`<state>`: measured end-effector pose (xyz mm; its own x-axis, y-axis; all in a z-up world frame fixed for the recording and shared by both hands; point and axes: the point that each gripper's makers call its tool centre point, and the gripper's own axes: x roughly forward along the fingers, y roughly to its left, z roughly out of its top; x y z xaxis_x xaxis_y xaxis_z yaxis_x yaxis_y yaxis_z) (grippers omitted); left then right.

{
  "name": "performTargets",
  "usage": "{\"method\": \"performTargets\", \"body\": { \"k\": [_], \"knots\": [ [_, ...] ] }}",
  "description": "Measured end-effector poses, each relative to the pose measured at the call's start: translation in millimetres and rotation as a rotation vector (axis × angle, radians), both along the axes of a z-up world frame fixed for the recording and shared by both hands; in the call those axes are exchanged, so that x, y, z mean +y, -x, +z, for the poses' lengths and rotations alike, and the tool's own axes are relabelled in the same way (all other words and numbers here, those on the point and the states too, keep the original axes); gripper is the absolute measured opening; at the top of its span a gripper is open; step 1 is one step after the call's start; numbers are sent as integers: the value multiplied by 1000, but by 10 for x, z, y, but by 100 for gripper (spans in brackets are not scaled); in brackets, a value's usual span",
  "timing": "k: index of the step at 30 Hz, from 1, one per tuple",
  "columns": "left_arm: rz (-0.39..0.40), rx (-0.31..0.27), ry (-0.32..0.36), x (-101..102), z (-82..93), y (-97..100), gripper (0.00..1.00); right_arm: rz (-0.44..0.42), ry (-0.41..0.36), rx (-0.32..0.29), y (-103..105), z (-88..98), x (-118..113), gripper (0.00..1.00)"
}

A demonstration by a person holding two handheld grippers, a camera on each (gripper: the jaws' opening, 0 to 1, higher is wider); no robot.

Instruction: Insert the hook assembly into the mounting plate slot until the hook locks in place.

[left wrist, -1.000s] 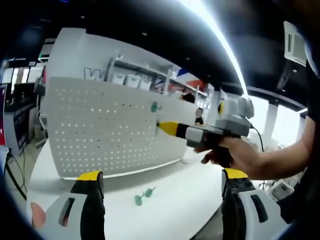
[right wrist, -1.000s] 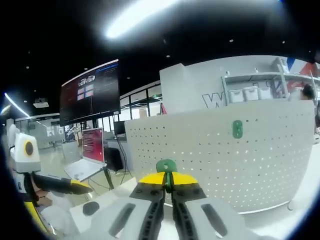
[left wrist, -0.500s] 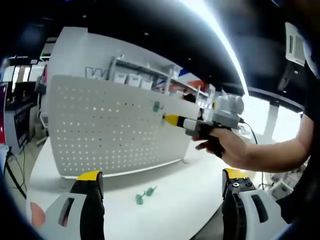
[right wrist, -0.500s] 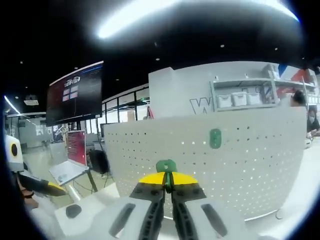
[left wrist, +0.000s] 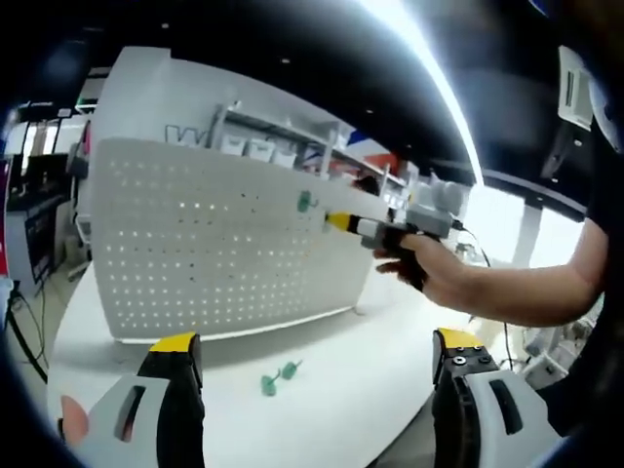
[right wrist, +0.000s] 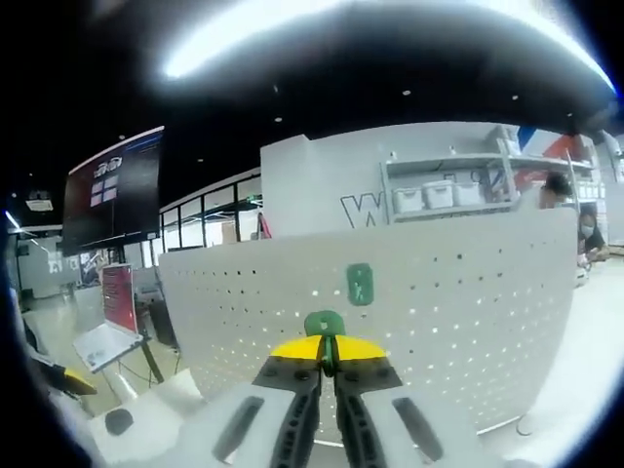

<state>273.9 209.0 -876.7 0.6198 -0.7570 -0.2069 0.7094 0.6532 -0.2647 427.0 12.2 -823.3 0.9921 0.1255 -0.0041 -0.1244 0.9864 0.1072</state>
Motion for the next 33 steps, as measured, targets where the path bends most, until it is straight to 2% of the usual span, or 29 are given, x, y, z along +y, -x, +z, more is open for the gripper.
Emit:
{"method": "performTargets", "body": {
  "k": [4,15,33],
  "knots": [
    [-7,12,-4,-25,-40,21,98,-13,3,-1,-66,9,-56,1],
    [23,24,-8,109,-77,-56,97,-66,-3,-7,-232,44,-300,1],
    [29,34,-10,131,-83,-182,94,-106,-3,-42,-546,204,-483,1]
  ]
}}
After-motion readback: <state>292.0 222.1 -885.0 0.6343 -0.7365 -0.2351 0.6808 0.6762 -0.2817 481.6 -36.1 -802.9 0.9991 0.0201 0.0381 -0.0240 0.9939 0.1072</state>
